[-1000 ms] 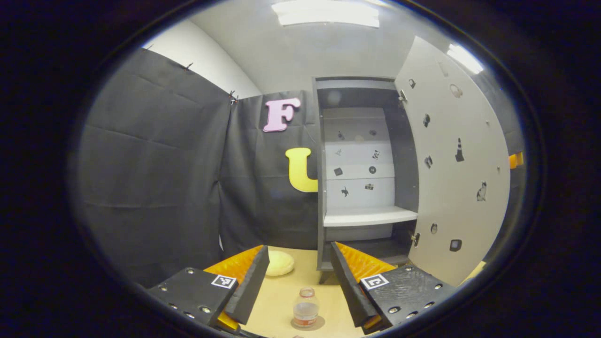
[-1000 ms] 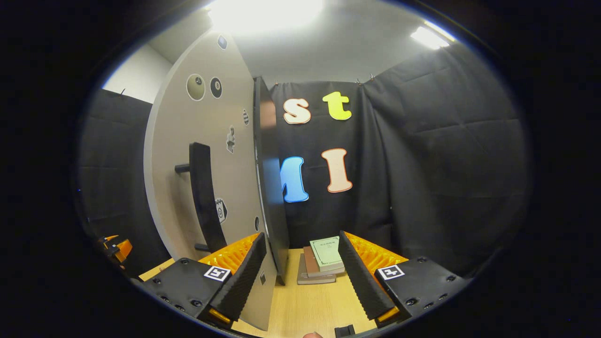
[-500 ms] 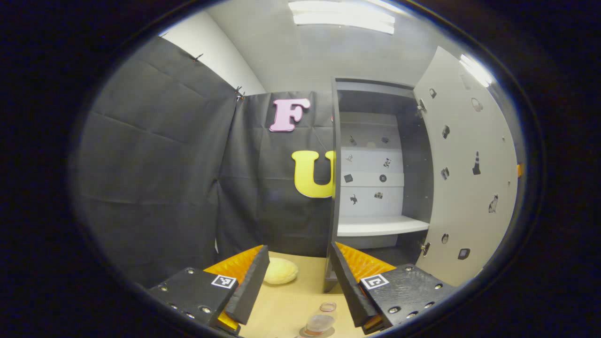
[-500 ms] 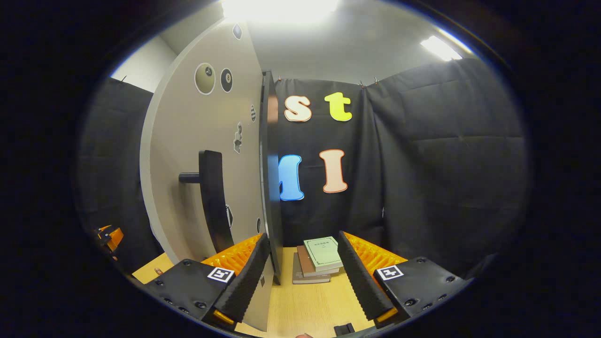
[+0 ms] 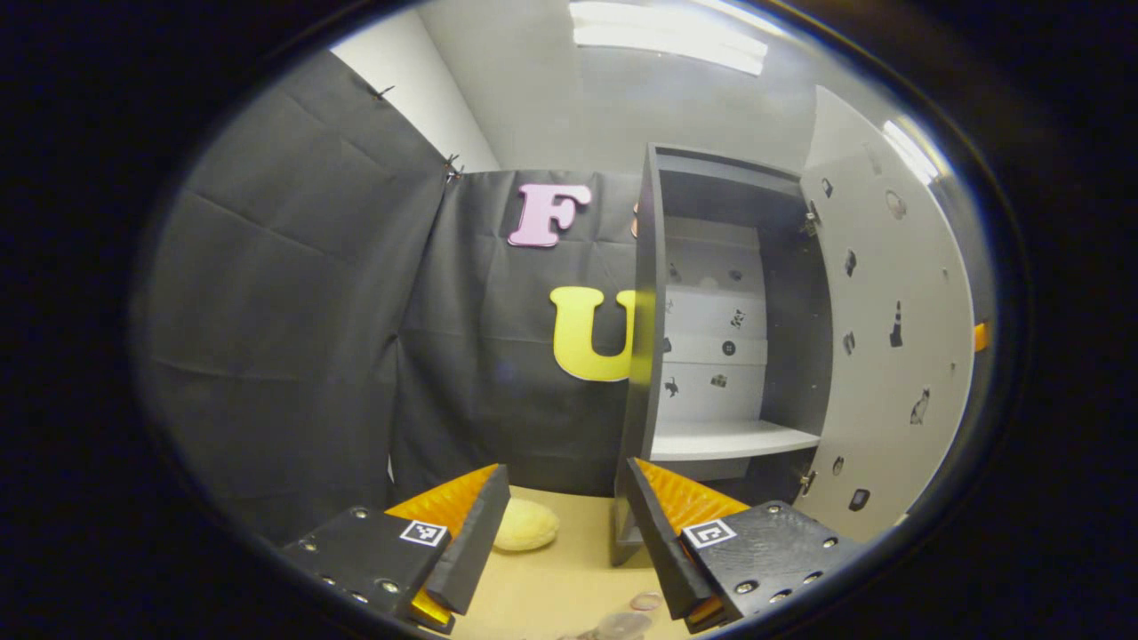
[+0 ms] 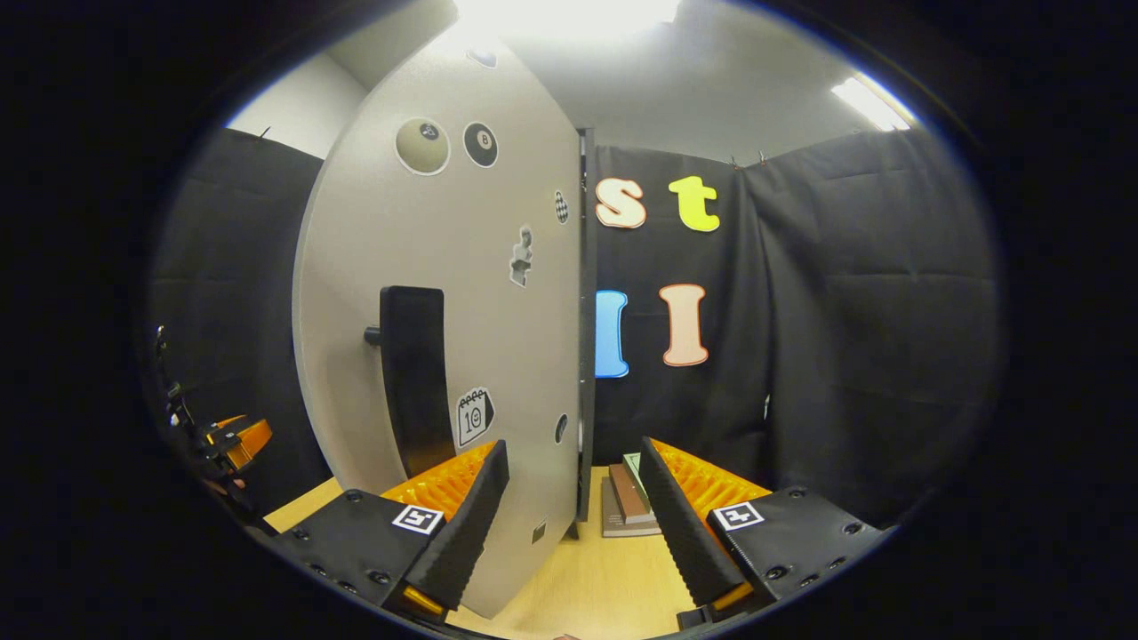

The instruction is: Open the cabinet door with the right hand, grasp the bottle in the cabinet with the left hand and place it on the coaster, then close the cabinet door with the right hand.

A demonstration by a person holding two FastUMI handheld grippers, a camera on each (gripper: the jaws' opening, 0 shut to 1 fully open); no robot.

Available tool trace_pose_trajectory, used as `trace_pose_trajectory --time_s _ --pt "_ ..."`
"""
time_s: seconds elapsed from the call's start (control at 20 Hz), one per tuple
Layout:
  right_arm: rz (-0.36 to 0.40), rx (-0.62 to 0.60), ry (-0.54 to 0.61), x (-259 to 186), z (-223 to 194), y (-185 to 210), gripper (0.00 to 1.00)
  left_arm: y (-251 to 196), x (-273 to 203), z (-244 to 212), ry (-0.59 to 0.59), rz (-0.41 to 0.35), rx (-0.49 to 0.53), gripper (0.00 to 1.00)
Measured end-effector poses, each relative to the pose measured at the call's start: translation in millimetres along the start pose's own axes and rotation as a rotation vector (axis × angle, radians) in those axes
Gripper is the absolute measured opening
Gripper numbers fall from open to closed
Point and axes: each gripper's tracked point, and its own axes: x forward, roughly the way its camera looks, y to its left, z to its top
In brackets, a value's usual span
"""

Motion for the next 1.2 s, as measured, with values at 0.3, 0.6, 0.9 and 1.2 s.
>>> trace_pose_trajectory --time_s 0.3,0.6,0.9,1.2 --pt "0.040 -0.008 -0.008 15 2 58 0.94 33 3 -11 0.024 -0.008 -0.005 0.81" --pt "0.063 -0.026 -0.019 42 3 99 0.94 68 -4 -15 0.026 0.001 0.008 0.78" --pt "0.090 -0.066 -0.072 81 13 163 0.89 108 -16 -27 0.049 0.053 0.027 0.78" --pt "0.074 -0.046 -0.092 122 17 183 0.90 146 -32 -33 0.066 0.122 0.031 0.81"
